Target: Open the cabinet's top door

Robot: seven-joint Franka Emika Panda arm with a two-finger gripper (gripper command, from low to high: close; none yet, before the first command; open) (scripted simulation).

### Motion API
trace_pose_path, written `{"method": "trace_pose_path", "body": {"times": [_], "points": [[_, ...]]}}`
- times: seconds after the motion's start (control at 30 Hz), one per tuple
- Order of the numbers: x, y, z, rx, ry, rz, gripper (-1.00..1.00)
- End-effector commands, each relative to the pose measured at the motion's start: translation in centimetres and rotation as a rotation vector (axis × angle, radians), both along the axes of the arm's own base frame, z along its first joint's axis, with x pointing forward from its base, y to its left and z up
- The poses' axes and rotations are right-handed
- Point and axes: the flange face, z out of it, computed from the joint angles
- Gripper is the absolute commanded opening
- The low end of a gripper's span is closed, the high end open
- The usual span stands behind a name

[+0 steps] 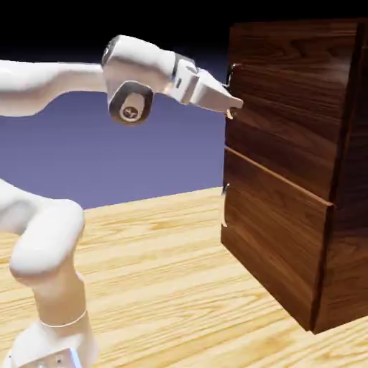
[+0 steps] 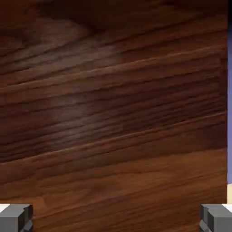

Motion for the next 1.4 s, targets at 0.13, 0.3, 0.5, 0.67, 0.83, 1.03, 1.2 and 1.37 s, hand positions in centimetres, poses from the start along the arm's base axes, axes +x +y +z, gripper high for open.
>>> {"method": "trace_pose_path", "body": {"times": [0.13, 0.3, 0.5, 0.67, 0.83, 1.03, 1.2, 1.37], "points": [[-2.0, 4.2, 2.9, -0.005, -0.120, -0.010, 0.00], [-2.6, 9.4, 3.8, -0.034, -0.213, 0.003, 0.00], [-0.7, 16.1, 1.9, -0.093, -0.279, 0.039, 0.00], [3.2, 20.7, -2.1, -0.151, -0.291, 0.077, 0.00], [8.7, 23.4, -8.2, -0.206, -0.263, 0.114, 0.00], [13.8, 23.5, -9.7, -0.217, -0.252, 0.121, 0.00], [12.9, 22.7, -9.7, -0.210, -0.258, 0.170, -1.00], [7.8, 20.5, -9.7, -0.194, -0.271, 0.292, -1.00]]}}
